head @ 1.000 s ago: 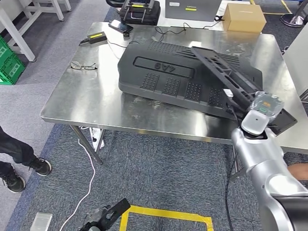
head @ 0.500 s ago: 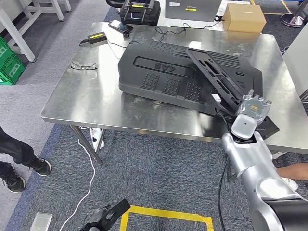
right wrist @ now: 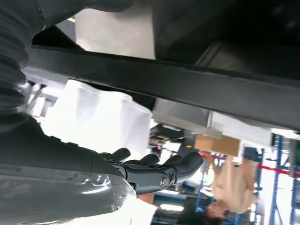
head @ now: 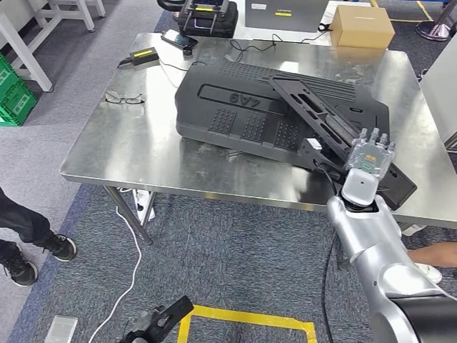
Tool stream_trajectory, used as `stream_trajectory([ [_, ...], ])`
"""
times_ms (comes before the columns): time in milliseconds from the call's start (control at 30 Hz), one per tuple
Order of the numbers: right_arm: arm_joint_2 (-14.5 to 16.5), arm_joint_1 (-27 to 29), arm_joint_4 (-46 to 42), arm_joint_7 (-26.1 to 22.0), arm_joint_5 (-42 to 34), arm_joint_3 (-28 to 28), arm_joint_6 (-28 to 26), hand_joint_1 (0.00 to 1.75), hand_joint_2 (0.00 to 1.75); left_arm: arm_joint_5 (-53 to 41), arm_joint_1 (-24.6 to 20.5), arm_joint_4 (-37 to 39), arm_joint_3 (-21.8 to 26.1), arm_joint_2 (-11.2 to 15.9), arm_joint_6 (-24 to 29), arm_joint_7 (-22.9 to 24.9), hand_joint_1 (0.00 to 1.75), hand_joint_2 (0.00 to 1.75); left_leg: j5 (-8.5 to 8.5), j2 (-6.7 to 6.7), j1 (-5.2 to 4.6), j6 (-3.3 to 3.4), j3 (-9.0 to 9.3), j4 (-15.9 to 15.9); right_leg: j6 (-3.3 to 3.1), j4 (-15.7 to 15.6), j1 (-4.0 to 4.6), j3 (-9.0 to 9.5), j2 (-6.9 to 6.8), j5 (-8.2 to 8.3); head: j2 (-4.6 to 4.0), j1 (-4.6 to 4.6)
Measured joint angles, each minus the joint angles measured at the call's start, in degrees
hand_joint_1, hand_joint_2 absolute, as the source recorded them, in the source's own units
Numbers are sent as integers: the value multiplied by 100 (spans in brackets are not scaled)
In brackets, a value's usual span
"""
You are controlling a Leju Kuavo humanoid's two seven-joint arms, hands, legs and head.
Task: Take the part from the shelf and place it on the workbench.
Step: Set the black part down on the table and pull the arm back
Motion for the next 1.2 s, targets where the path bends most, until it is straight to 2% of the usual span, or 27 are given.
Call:
stream_trajectory([
  [200, 133, 0, -98, -331, -247, -15, 111, 0, 175, 19, 3, 0, 0, 2, 30, -24, 0, 0, 0, 0, 1, 0, 0, 0, 0, 0, 1, -1, 0, 0, 0, -1],
  [400, 255, -1, -227, -678, -521, -17, 444, 0, 175, 109, 22, 0, 0, 2, 45, -59, 0, 0, 0, 0, 1, 0, 0, 0, 0, 1, 0, 0, 1, 0, 0, -1],
  [833, 327, 162, -1015, -773, -811, 264, 390, 0, 175, 224, 86, 0, 7, 12, 124, -132, 0, 0, 0, 0, 0, 0, 0, 0, 0, 0, 0, -1, 1, 0, 0, -2],
  [967, 313, 257, -1397, -825, -942, 399, 476, 0, 175, 303, 110, 0, 19, 21, 147, -180, 0, 0, 0, 0, 0, 0, 1, 0, 0, 0, 1, -1, 1, 0, 0, -2],
  [1167, 304, 277, -1485, -838, -987, 438, 528, 0, 175, 312, 117, 0, 25, 23, 154, -191, 0, 0, 0, 0, 0, 0, 1, 0, 0, 0, 1, -1, 1, 0, 0, -1],
  [1200, 277, 300, -1637, -912, -1127, 515, 672, 0, 175, 340, 129, 0, 42, 29, 161, -204, 0, 0, 0, 0, 0, 0, 1, 0, 0, 0, 1, -1, 1, 0, 0, -1],
])
